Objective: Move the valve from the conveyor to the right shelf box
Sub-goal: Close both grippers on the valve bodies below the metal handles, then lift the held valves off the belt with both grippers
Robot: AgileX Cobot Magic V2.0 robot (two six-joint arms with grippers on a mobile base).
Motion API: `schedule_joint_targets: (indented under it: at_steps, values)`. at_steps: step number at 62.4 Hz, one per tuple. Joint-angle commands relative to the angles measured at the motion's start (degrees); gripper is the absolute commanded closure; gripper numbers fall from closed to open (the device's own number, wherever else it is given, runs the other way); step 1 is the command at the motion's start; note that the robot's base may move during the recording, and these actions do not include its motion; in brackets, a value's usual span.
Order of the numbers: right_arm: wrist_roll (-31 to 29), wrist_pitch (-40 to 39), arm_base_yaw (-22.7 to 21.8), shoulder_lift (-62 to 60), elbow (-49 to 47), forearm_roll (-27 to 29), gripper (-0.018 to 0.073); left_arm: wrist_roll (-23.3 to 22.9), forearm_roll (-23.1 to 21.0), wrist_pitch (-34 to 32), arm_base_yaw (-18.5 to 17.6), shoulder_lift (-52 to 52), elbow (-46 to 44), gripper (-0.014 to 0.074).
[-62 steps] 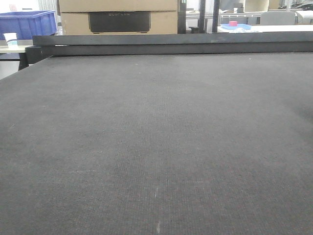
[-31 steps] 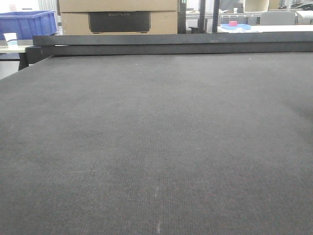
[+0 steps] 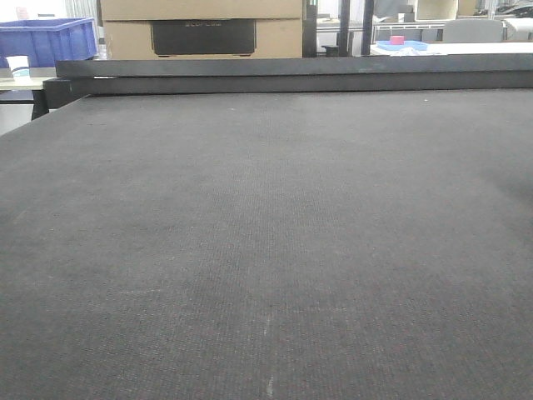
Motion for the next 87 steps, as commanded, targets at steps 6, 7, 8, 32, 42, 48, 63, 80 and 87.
schedule_joint_targets:
  at_steps: [6, 7, 8, 32, 42, 48, 63, 80, 87]
  values:
    - [-0.32, -1.07, -0.14, 0.07, 0.3, 0.52, 0.0722, -1.34, -0.32, -0.55, 0.28, 0.51, -0.31, 0.0185]
    - [-0.32, -1.07, -0.14, 0.07, 0.3, 0.52, 0.0722, -1.34, -0.32, -0.55, 0.28, 0.51, -0.31, 0.0185]
    - [-0.32, -1.07, -0.14, 0.07, 0.3, 0.52, 0.0722, -1.34, -0.32, -0.55, 0.28, 0.51, -0.31, 0.0185]
    - [-0.32, -1.51, -0.14, 0.07, 0.3, 0.49, 0.0722, -1.34, -0.21, 0.77, 0.28, 0.51, -0.31, 0.0238]
    - [-0.32, -1.51, -0.14, 0.07, 0.3, 0.49, 0.0722, -1.34, -0.21, 1.55, 0.28, 0.51, -0.31, 0.024]
    - [-0.32, -1.51, -0.14, 0.07, 0.3, 0.49, 0.0722, -1.34, -0.21, 1.79, 0.28, 0.51, -0.31, 0.0269]
    - [-0.32, -1.51, -0.14, 0.07, 0.3, 0.49, 0.0722, -1.34, -0.21, 2.04, 0.28, 0.51, -0.31, 0.0684]
    - [-0.11, 0.9, -0.14, -1.77, -3.06, 0.64, 0.0722, -1.34, -0.83, 2.15, 0.28, -1.85, -0.56, 0.0708]
    - [-0.11, 0.68, -0.14, -5.62, -4.01, 0.64, 0.0722, -1.34, -0.83, 1.43, 0.28, -6.15, -0.56, 0.0708]
